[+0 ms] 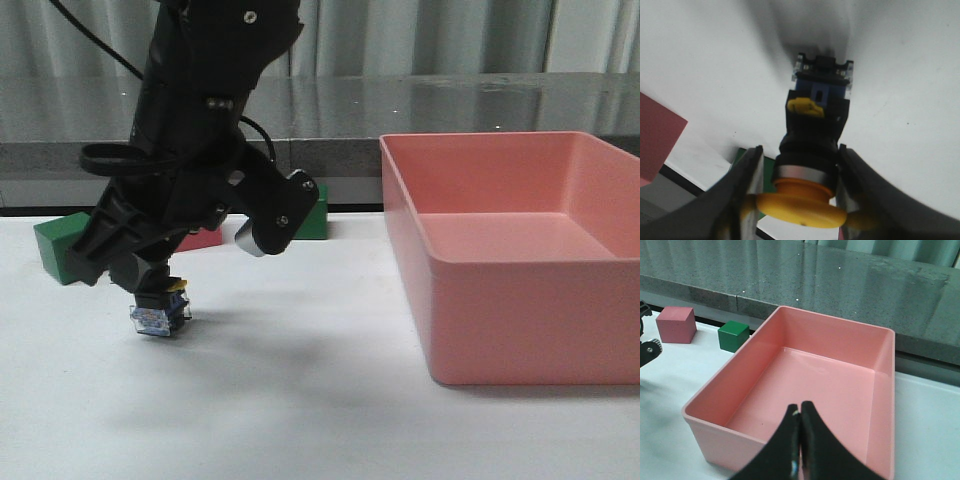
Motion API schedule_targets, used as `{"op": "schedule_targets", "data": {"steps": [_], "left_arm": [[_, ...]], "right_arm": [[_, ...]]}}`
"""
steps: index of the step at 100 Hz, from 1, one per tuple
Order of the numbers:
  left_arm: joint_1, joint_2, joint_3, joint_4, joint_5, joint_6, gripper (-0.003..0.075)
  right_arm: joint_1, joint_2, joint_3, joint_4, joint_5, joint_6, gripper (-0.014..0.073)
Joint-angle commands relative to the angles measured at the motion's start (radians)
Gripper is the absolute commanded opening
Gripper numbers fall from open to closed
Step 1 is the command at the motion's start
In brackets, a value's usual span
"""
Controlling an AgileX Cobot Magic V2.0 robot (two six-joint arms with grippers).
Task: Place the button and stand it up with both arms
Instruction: 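Set the switch upright on the table and open the left gripper, then raise the left gripper away from the standing switch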
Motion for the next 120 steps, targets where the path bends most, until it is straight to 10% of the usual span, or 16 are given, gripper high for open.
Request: {"op": "schedule_targets", "data": {"steps": [1,18,52,120], "left_arm": [[-0.006,-0.051,-0.027,0.026,0.026,-0.013,-0.0018],[-0.006,-0.051,-0.027,0.021,0.026,-0.013,0.0024],[-0.006,-0.051,-0.027,0.021,0.008,-0.009,0.0417],[0.084,-0.328,-0.027,-0.116,0.103,0.090,0.0384]], "right_arm": [[-0.005,0.004,-0.025,0.007,-0.067,0.002,-0.0062],[-0.005,0.004,-0.025,0.007,-0.067,0.002,-0.0062],[-0.005,0.004,-0.025,0.007,-0.067,0.002,-0.0062],[-0.005,0.004,-0.025,0.007,-0.067,0.002,-0.0062]]}}
